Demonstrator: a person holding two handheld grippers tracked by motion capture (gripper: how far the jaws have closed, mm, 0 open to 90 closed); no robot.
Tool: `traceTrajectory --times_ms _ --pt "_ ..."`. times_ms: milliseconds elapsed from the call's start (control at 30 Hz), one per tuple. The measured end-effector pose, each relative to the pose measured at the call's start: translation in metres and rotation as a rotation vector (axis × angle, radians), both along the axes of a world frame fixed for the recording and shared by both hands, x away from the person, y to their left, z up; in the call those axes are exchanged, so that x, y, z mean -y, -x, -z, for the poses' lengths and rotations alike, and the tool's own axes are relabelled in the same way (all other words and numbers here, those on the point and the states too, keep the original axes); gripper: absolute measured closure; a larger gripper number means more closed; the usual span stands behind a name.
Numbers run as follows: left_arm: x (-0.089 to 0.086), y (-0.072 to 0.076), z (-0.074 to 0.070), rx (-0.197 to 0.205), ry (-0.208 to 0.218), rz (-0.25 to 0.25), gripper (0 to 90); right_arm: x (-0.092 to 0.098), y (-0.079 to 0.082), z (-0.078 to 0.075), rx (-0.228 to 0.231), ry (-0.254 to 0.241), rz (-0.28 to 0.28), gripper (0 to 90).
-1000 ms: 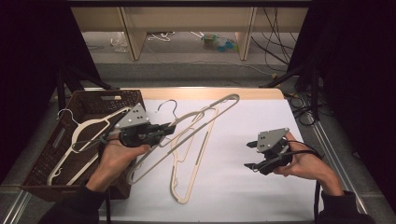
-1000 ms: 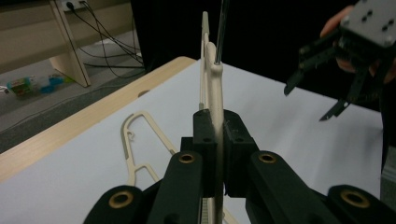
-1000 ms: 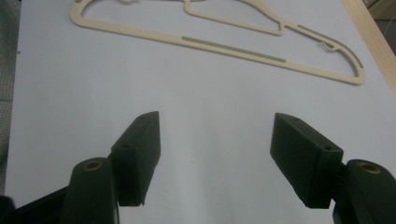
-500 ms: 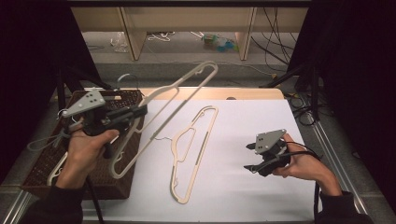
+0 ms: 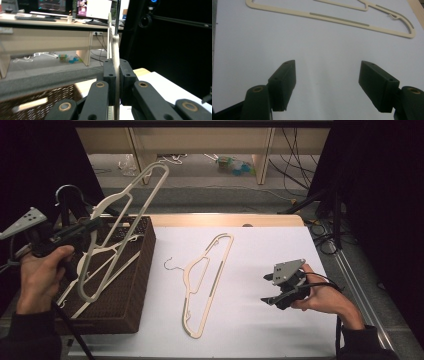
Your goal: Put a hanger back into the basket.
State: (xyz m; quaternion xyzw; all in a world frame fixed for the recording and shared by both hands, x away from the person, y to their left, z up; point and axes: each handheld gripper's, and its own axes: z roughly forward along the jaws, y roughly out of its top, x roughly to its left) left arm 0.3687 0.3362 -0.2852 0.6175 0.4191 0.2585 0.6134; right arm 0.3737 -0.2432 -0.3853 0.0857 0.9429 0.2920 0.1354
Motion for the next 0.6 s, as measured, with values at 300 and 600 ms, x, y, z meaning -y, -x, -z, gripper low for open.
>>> traceTrajectory --times_ms 300,600 --pt "-0.037 -0.005 0.017 -0.032 0.002 -0.063 85.7 0.000 0.001 0.001 0.001 0.000 0.005 29.7" --pt "-0.057 -0.006 0.032 -0.062 -0.028 -0.041 85.7 0.004 0.003 0.003 -0.010 -0.003 0.022 29.7"
